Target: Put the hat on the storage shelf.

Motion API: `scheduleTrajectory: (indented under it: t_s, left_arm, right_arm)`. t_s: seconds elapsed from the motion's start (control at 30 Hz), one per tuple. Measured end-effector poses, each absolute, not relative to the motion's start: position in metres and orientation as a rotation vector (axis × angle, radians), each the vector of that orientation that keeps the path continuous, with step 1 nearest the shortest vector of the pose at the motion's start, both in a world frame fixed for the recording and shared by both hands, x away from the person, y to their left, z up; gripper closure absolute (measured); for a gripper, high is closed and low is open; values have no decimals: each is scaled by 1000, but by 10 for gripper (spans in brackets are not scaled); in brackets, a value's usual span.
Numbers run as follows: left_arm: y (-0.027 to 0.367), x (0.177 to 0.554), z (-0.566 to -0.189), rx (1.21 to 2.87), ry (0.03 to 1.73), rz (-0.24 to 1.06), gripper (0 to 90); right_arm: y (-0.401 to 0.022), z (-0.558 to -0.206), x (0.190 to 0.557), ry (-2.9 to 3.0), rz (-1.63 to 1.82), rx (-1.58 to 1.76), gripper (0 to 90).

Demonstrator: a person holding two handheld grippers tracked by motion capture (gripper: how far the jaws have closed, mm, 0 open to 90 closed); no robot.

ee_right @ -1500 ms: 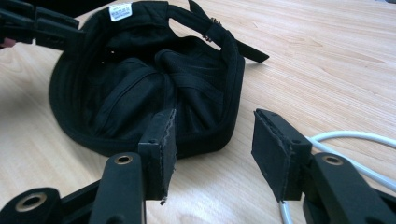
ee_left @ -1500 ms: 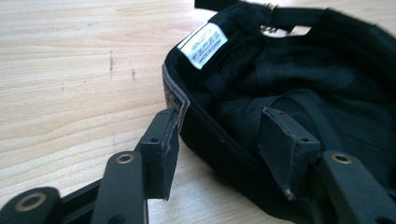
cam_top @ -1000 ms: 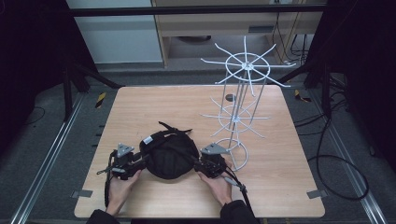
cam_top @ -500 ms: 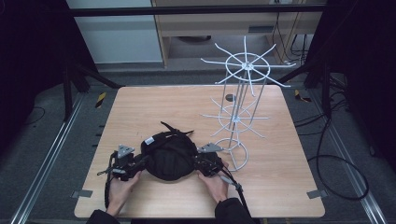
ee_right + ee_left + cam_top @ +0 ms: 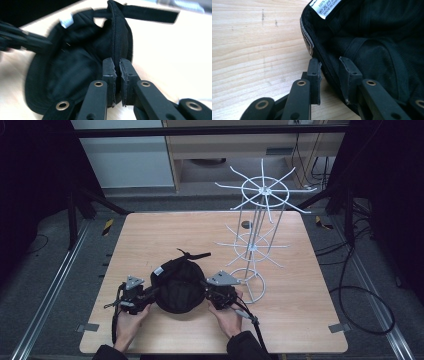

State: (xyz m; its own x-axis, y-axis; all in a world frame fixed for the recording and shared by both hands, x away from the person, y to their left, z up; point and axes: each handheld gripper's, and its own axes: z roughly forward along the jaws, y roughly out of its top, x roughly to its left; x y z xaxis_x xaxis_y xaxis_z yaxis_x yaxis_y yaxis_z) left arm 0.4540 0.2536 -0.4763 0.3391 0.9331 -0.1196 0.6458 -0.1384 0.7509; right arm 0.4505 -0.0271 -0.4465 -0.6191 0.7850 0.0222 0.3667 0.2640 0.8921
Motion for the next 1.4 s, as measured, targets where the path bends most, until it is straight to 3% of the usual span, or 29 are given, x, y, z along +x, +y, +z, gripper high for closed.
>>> scheduleTrajectory:
  t_s: [0.3,0.9,1.07,1.4]
  left_arm:
    - [253,455,-480,1861,1390,445,722]
    - [257,456,-482,1848,1341,366,691]
    - [269,450,-468,1806,1321,388,619]
    - [267,430,-428,1703,1212,383,575]
  right_arm:
    - [-17,-426,444,2150,1373,841,844]
    - [-15,-420,440,2150,1362,779,846]
    - [-20,-423,439,2138,1354,810,847]
    - [-19,-425,437,2136,1331,804,848]
